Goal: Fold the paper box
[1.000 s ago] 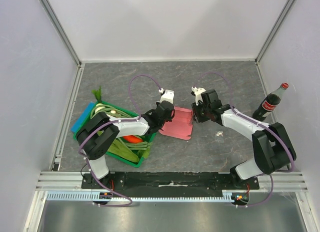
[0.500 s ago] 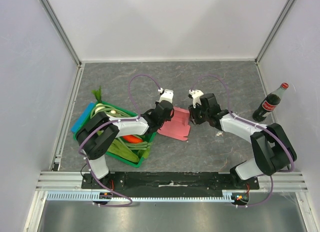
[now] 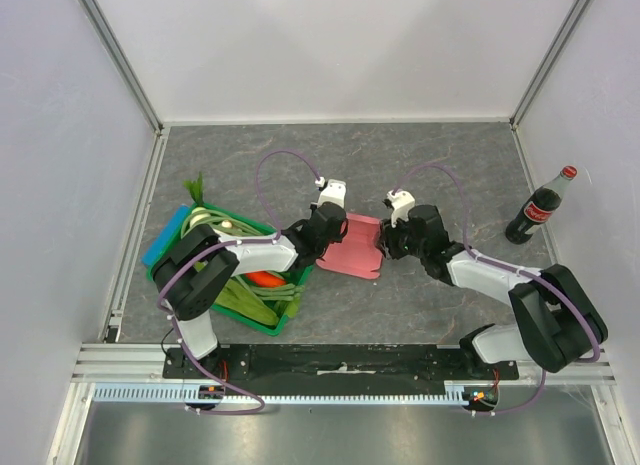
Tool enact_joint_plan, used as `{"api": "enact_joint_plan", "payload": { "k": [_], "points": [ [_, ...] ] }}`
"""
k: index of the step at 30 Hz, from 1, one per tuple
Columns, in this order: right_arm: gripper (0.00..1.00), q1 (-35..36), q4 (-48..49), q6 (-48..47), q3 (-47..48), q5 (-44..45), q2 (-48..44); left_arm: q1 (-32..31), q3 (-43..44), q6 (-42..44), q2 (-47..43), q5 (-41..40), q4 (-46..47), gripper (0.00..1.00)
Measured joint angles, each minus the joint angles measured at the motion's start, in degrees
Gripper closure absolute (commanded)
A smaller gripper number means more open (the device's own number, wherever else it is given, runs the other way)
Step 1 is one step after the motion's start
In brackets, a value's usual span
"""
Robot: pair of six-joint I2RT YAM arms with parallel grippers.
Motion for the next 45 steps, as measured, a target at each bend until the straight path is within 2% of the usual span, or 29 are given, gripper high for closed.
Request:
{"api": "enact_joint_plan", "payload": {
  "k": [7, 20, 32, 38, 39, 45],
  "points": [
    [0.59, 0.3, 6.3, 0.8, -1.8, 3.6, -0.3, 0.0, -0.4, 0.0, 0.0, 0.0, 2.5, 0.98],
    [0.56, 3.0, 18.6, 1.7, -6.7, 13.3, 1.5, -1.8, -5.5, 4.7, 2.3, -4.1, 15.6, 0.98],
    [0.57, 8.0, 28.6, 1.5, -7.3, 22.2, 8.7, -2.8, -5.5, 5.7, 3.1, -6.3, 16.3, 0.98],
    [0.67, 10.1, 33.3, 0.8, -7.2, 27.7, 12.9, -2.9, -5.5, 5.7, 3.1, -6.4, 16.0, 0.98],
    [0.73, 10.4, 33.9, 0.8, -7.2, 28.6, 13.5, -2.9, -5.5, 5.7, 3.1, -6.4, 16.0, 0.98],
    [0.89, 12.3, 37.0, 1.1, -6.8, 35.2, 16.5, -3.1, -5.5, 5.6, 3.1, -6.7, 15.6, 0.98]
  ]
}}
